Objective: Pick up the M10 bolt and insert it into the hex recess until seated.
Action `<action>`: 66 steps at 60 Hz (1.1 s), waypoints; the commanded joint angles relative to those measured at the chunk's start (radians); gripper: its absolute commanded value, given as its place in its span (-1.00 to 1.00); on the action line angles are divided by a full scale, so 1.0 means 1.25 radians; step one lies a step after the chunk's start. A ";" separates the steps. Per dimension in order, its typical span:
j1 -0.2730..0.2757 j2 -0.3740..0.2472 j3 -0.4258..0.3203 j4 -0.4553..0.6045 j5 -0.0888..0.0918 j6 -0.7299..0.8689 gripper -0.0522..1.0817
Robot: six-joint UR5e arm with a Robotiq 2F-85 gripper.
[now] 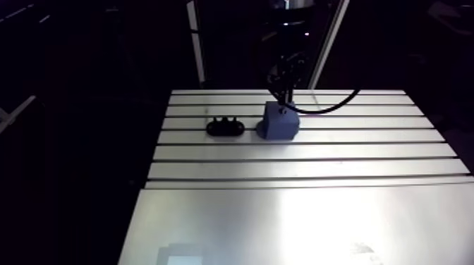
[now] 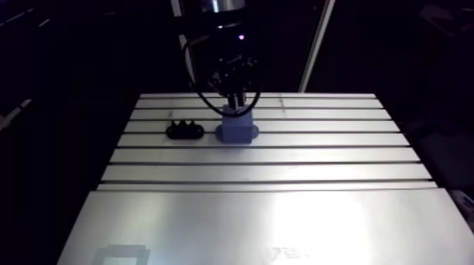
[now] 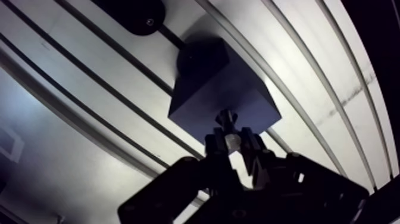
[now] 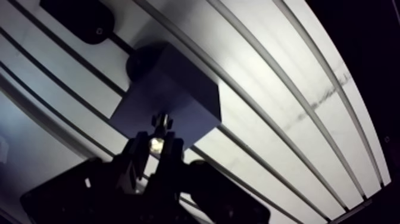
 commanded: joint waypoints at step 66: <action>-0.004 -0.085 -0.049 0.091 0.037 0.450 0.32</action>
